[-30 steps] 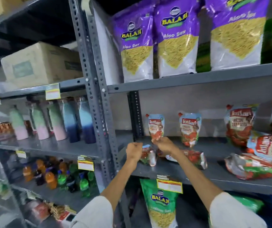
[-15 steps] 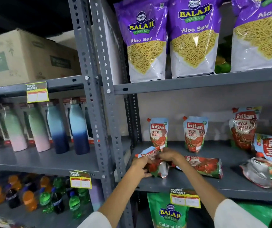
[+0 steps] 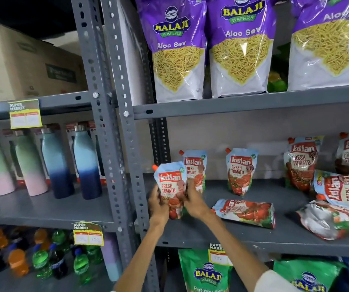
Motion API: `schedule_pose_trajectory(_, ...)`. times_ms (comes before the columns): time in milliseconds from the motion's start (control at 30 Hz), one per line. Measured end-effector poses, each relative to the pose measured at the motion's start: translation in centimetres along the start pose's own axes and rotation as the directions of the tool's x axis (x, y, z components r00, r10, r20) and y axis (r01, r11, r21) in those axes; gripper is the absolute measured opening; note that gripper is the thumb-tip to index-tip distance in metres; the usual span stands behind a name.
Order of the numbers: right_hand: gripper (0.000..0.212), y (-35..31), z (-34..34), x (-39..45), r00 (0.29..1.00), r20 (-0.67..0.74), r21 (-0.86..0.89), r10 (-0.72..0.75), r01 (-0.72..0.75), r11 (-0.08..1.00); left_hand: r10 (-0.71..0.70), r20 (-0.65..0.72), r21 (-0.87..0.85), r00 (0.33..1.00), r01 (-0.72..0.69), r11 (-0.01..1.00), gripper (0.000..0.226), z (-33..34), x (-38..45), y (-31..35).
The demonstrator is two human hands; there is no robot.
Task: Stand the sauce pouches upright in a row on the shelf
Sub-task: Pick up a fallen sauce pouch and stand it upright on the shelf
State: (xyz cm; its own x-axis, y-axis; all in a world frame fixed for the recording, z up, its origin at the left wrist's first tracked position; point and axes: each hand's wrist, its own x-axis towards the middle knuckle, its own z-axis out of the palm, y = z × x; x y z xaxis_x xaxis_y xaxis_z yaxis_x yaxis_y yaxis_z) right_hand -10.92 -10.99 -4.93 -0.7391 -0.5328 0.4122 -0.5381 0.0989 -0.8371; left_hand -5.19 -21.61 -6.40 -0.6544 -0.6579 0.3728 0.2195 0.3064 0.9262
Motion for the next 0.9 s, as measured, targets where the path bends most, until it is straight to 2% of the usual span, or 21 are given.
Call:
schedule_pose_trajectory(133, 0.045, 0.9, 0.0, 0.2, 1.0, 0.003, 0.073, 0.003, -0.003, 0.997, 0.023, -0.025, -0.003, 0.999, -0.023, 1.0, 0.061, 0.4, -0.7, -0.6)
schedule_pose_trajectory(233, 0.048, 0.9, -1.0, 0.1, 0.998, 0.049, 0.072, 0.034, -0.038, 0.997, -0.071, -0.016, -0.003, 0.997, 0.071, 0.997, 0.064, 0.9, -1.6, -0.2)
schedule_pose_trajectory(333, 0.04, 1.0, -3.7, -0.2, 0.994, 0.092, -0.179, 0.066, -0.049, 0.983, -0.198, -0.214, 0.054, 0.957, 0.214, 0.975, 0.072, 2.2, -3.5, 0.2)
schedule_pose_trajectory(400, 0.029, 1.5, -7.1, -0.2, 0.993, 0.072, -0.356, 0.093, -0.062, 0.933, -0.205, -0.366, 0.051, 0.908, 0.24, 0.969, 0.061, 3.7, -5.0, 1.2)
schedule_pose_trajectory(433, 0.024, 1.9, -9.1, -0.2, 0.989, 0.067, -0.429, 0.132, -0.091, 0.899, -0.235, -0.398, 0.013, 0.887, 0.262, 0.965, 0.053, 4.6, -5.7, 1.8)
schedule_pose_trajectory(500, 0.024, 2.8, -13.8, -0.3, 0.962, 0.075, -0.604, 0.263, -0.166, 0.779, -0.396, -0.311, -0.184, 0.864, 0.354, 0.917, 0.04, 7.2, -7.3, 3.2)
schedule_pose_trajectory(533, 0.029, 3.0, -15.6, -0.3, 0.932, 0.079, -0.69, 0.355, -0.205, 0.694, -0.525, -0.191, -0.303, 0.83, 0.458, 0.835, 0.037, 8.3, -7.9, 3.9)
schedule_pose_trajectory(567, 0.037, 3.2, -17.1, -0.6, 0.892, 0.073, -0.758, 0.447, -0.242, 0.606, -0.661, -0.02, -0.402, 0.751, 0.599, 0.693, 0.035, 9.4, -8.7, 4.8)
schedule_pose_trajectory(600, 0.046, 3.4, -18.2, -0.8, 0.851, 0.065, -0.803, 0.522, -0.266, 0.533, -0.747, 0.175, -0.434, 0.642, 0.731, 0.526, 0.036, 10.2, -9.4, 5.9)
schedule_pose_trajectory(633, 0.052, 3.5, -19.1, -1.1, 0.813, 0.062, -0.823, 0.579, -0.287, 0.491, -0.771, 0.331, -0.422, 0.543, 0.816, 0.394, 0.042, 11.3, -10.2, 6.7)
schedule_pose_trajectory(700, 0.053, 3.6, -19.9, -1.3, 0.747, 0.1, -0.775, 0.657, -0.356, 0.522, -0.763, 0.476, -0.392, 0.438, 0.882, 0.262, 0.057, 13.4, -10.9, 7.5)
schedule_pose_trajectory(733, 0.052, 3.7, -20.1, -1.4, 0.729, 0.125, -0.723, 0.673, -0.398, 0.565, -0.76, 0.5, -0.377, 0.415, 0.895, 0.24, 0.06, 14.2, -10.9, 7.9)
schedule_pose_trajectory(800, 0.046, 3.6, -20.3, -2.2, 0.744, 0.165, -0.643, 0.648, -0.417, 0.642, -0.75, 0.519, -0.357, 0.41, 0.901, 0.246, 0.057, 15.8, -11.0, 8.4)
schedule_pose_trajectory(867, 0.036, 3.2, -20.2, -3.1, 0.8, 0.21, -0.559, 0.562, -0.373, 0.741, -0.723, 0.513, -0.354, 0.463, 0.881, 0.314, 0.047, 16.4, -11.2, 8.5)
schedule_pose_trajectory(900, 0.035, 3.1, -20.3, -3.6, 0.838, 0.23, -0.485, 0.495, -0.342, 0.805, -0.718, 0.455, -0.363, 0.526, 0.846, 0.391, 0.043, 16.7, -11.4, 8.2)
